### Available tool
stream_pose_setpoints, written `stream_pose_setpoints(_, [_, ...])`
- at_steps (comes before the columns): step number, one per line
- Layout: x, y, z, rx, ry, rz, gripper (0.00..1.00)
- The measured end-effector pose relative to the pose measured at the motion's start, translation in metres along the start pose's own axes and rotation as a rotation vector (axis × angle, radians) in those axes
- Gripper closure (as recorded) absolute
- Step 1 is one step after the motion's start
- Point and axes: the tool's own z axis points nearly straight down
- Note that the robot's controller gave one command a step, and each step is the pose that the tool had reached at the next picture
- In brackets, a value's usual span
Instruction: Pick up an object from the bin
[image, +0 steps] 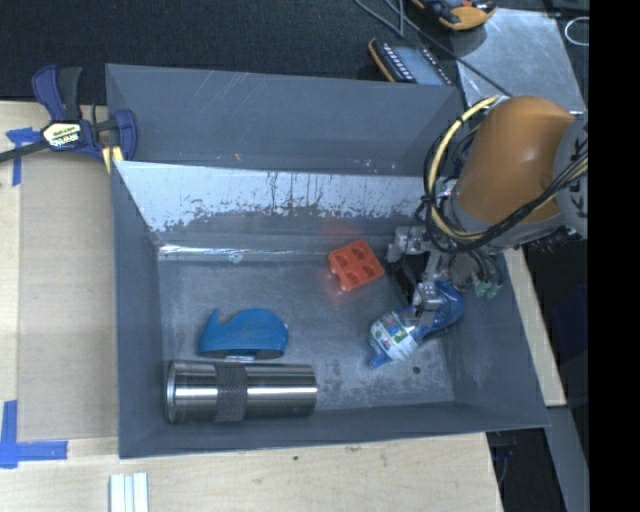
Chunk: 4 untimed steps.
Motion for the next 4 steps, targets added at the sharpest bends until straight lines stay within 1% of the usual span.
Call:
stream_pose_setpoints(1, [-0.002, 0.000, -0.005, 0.001, -0.008, -0.002, 0.00])
stream_pose_setpoints(2, [0.021, -0.012, 0.058, 0.000, -0.010, -0.268, 0.00])
stream_pose_setpoints(3, [0.043, -0.008, 0.094, -0.001, -0.016, -0.269, 1.00])
stream_pose_setpoints(4, [0.043, -0.008, 0.094, -0.001, -0.015, -0.269, 1.00])
